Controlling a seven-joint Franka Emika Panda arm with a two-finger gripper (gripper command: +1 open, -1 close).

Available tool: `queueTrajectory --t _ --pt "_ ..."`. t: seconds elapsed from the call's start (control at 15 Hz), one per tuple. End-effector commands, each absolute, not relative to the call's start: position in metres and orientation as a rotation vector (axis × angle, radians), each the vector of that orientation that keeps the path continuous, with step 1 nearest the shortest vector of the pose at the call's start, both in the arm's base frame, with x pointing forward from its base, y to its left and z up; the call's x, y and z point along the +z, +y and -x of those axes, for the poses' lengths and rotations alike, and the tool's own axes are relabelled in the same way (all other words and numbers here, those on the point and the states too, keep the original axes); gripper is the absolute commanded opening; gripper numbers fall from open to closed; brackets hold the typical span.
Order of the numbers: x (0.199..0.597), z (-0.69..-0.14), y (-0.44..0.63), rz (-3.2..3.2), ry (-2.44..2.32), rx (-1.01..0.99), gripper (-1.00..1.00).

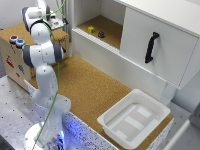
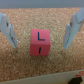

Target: Take the pink block and turn it right

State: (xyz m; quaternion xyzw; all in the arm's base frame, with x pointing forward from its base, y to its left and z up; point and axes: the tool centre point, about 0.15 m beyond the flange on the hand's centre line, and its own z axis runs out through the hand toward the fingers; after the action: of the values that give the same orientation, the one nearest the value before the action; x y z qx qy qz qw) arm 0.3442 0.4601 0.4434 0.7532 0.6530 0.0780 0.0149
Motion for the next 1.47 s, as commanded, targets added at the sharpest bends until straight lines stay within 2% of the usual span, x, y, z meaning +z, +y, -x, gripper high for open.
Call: queueTrajectory --t 0.0,0.8,1.07,1.4 --pt "0.443 -0.359 0.481 -2.252 2.081 0.021 -1.0" --pt "0.453 -0.363 0.47 -2.318 2.047 0.032 -1.0" --pt "0.463 -0.362 0.47 -2.425 1.744 0.002 -1.0" --pt "0.47 -0.356 0.47 -2.871 1.335 0.037 -1.0"
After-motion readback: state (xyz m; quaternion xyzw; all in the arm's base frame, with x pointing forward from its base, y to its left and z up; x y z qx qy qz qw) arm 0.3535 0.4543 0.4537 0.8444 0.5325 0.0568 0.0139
